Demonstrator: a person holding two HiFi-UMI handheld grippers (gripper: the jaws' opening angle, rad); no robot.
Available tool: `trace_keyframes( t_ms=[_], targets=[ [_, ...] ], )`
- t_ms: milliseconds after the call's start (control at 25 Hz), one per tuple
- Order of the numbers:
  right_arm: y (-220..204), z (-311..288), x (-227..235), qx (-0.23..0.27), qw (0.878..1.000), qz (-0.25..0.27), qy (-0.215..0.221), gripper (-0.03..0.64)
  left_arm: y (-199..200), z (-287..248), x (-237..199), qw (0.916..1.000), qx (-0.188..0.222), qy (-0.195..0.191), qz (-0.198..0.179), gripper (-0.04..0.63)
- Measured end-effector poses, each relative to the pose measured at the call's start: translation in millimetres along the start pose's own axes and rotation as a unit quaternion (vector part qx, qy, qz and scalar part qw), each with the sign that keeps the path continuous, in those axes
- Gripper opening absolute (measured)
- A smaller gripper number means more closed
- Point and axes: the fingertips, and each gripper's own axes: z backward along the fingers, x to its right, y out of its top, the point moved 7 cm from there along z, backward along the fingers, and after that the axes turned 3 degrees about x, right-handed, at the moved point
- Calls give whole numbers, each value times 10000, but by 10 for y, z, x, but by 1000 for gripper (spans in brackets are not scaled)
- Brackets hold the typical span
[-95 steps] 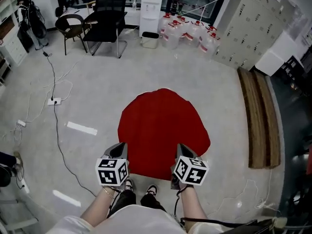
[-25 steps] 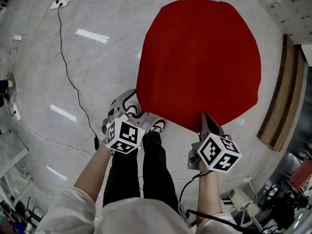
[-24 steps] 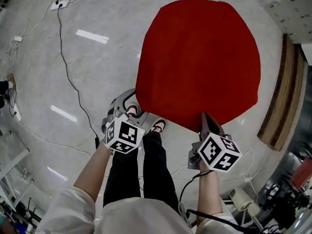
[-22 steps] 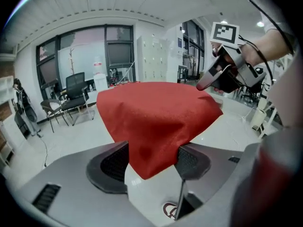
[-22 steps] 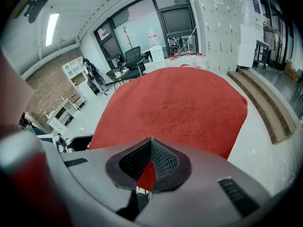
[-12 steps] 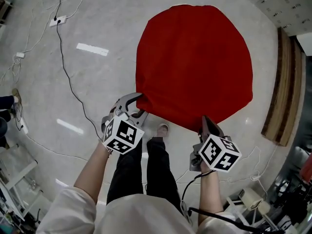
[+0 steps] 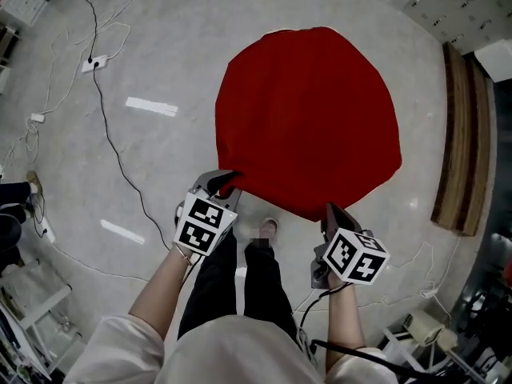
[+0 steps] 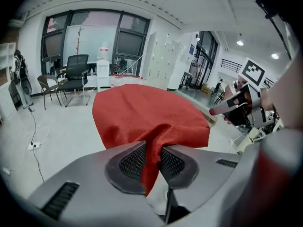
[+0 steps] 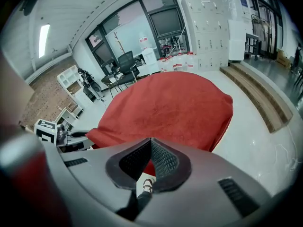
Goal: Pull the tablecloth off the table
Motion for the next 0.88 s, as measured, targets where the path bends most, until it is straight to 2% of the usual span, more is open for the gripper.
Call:
trace_keyframes(
  t_ms=[320, 520, 560, 640, 760, 880],
  targets=[
    [-83, 12, -60, -182, 9991, -105, 358, 26, 117, -18, -6, 9982, -343, 131, 481, 28],
    [-128, -40, -89, -373, 9973, 9, 639, 30, 266, -16, 4, 9934, -371, 59, 1084, 23],
    [-130, -45, -90, -406, 9970, 12, 666, 40, 309, -9, 7, 9926, -349, 54, 1158, 23],
    [-128, -58, -95, -470, 9965, 57, 695, 114, 404, -2, 7, 9922, -293, 55, 1212, 23],
    [-124, -80, -104, -526, 9961, 230, 667, 125, 532, -1, 9, 9930, -246, 73, 1156, 23],
    [-137, -120, -120, -576, 9953, 422, 650, 168, 610, 5, 19, 9932, -229, 90, 1142, 23]
  ],
)
